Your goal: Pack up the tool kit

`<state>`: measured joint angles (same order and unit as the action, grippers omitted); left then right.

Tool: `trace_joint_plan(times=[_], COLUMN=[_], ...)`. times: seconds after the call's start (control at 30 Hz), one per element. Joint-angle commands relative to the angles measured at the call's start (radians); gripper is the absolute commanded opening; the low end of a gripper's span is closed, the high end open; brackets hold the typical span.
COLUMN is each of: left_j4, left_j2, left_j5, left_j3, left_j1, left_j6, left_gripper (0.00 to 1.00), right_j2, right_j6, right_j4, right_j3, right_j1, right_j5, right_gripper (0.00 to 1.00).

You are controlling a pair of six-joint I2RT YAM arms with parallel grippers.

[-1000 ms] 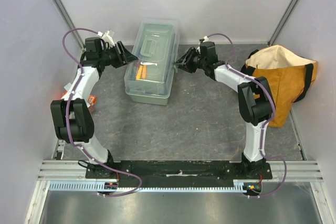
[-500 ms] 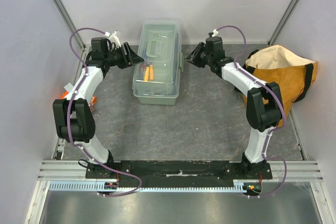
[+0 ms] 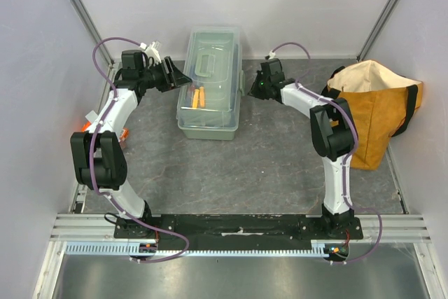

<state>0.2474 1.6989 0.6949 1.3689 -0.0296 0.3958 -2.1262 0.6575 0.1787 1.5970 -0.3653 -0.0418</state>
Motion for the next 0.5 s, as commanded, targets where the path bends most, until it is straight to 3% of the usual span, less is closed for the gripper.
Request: trace_joint_plan(times=[0.0,0.23,0.47], left_j4=[0.199,0.119,0.098], left_j2=[0.079,0.105,0.113], left_j5=[0.101,0.244,0.253], left_j3=[-0.068,-0.096,-0.110], left_j1=[-0.055,-0.069,-0.090], left_j6=[-0.020,0.037,0.041], left_gripper=[0.63,0.59,0.59], right_j2=[-0.043,-0.052,-0.051], right_j6=[-0.104,-0.151,-0.193], right_j4=[-0.090,-0.257,-0.309], right_j3=[0.090,0.055,0.024], right_j1=[-0.049,-0.098,-0.104], right_j5=[-0.053,-0.099,-0.122], right_gripper=[0.04,0.04,0.05])
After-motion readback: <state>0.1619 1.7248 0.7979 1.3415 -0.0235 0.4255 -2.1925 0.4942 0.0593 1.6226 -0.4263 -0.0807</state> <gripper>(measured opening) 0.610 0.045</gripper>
